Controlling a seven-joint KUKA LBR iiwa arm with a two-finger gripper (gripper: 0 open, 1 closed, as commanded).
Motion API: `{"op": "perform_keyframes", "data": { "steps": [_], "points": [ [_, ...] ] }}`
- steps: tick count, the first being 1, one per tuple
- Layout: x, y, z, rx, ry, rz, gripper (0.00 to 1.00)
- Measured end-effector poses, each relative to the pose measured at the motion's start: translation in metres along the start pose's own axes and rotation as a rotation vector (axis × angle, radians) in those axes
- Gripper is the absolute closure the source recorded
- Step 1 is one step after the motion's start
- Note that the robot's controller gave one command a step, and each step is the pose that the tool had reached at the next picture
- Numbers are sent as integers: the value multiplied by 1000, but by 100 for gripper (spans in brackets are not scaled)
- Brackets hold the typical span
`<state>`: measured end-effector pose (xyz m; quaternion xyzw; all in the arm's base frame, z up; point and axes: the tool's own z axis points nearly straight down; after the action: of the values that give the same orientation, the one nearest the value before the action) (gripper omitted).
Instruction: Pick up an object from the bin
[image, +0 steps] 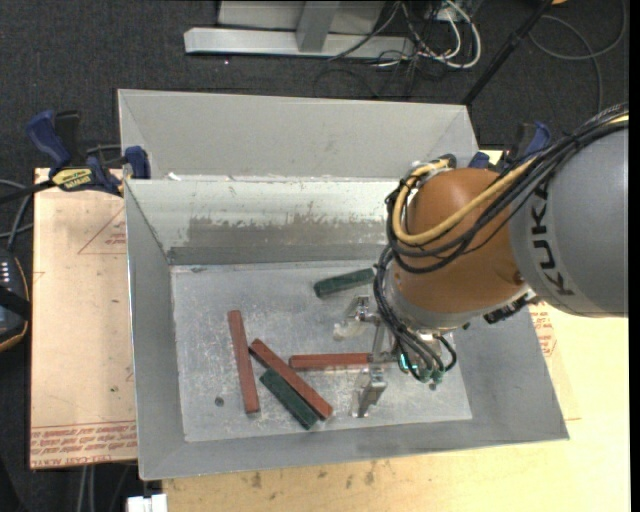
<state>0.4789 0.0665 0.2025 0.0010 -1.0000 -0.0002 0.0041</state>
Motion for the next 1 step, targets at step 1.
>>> {"op": "perform_keyframes", "data": {
  "steps": [1],
  "points": [
    [-1, 0, -2, 0, -4, 1, 0]
  ]
}}
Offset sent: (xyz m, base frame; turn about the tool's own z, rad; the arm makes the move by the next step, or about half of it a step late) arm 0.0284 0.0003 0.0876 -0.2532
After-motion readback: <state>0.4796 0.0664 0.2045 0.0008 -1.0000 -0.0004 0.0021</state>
